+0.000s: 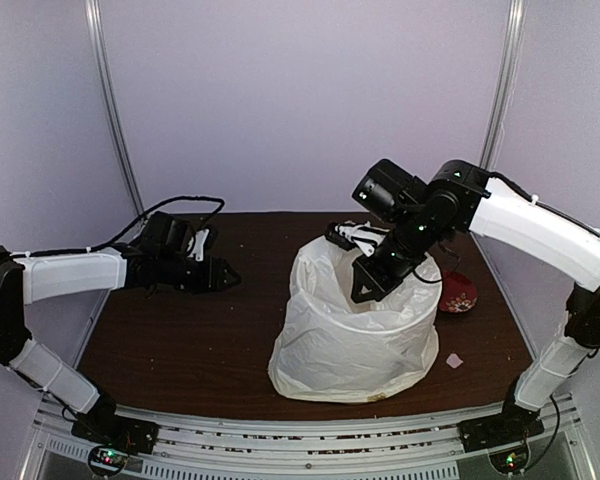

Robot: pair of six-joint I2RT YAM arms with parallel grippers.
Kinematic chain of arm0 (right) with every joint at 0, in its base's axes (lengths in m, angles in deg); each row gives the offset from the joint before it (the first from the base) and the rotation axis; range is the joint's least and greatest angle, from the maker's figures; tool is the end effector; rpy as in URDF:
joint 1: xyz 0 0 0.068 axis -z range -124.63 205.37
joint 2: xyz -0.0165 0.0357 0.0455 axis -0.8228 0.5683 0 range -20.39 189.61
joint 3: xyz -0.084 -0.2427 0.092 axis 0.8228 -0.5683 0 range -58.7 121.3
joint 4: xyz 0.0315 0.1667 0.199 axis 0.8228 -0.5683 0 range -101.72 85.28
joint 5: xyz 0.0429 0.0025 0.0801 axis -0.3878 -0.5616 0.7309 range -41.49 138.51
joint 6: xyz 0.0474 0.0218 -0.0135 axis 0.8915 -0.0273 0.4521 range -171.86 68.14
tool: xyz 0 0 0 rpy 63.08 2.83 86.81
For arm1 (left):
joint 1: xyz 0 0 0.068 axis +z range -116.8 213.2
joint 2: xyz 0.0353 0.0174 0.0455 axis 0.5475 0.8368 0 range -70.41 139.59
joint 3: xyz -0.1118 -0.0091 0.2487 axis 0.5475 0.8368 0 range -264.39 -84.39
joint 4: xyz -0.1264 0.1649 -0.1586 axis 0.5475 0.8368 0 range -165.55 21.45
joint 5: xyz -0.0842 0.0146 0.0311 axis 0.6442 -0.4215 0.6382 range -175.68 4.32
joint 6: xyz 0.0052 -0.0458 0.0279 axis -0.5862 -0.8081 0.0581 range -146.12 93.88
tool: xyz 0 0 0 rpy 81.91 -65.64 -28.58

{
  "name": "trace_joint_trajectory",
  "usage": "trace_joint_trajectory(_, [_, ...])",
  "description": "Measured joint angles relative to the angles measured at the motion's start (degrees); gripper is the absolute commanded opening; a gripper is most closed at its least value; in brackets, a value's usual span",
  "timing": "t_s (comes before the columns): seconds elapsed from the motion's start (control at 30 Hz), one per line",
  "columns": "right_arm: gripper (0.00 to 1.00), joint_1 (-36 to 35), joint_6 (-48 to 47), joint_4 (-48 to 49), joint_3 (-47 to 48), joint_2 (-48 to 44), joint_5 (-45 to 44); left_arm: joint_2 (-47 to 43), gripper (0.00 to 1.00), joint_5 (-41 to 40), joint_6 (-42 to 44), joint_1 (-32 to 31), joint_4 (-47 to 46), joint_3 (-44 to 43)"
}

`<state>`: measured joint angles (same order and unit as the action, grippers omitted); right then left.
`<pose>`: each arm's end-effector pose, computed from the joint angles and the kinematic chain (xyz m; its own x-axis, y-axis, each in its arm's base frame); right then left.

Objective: Put the trash bags into the trash bin

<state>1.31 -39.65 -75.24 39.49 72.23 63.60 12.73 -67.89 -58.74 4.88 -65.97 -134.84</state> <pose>0.1780 0.2613 0.3626 -0.6987 -0.6158 -0.3642 -0.7148 0.6217 0.3201 0.2650 -0.1552 0.2213 -0.8494 -0.1255 -0.5126 0.2288 0.7877 -0.5720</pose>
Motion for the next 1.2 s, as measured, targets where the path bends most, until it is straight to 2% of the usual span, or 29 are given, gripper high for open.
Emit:
trace_joint_trajectory(0.47, [0.0,-2.38,0.2,-3.45,1.53,0.59,-1.68,0.87,0.59,0.96,0.42,0.59,-0.85,2.51])
trace_joint_trajectory(0.97, [0.0,-3.08,0.39,-0.9,-7.96,0.61,-1.46,3.58,0.58,3.02,0.39,0.59,-2.99,2.43])
trace_joint_trajectory(1.2, [0.0,-3.08,-0.26,1.75,-7.5,6.51,-1.44,4.42,0.58,3.1,0.39,0.63,-2.6,1.25])
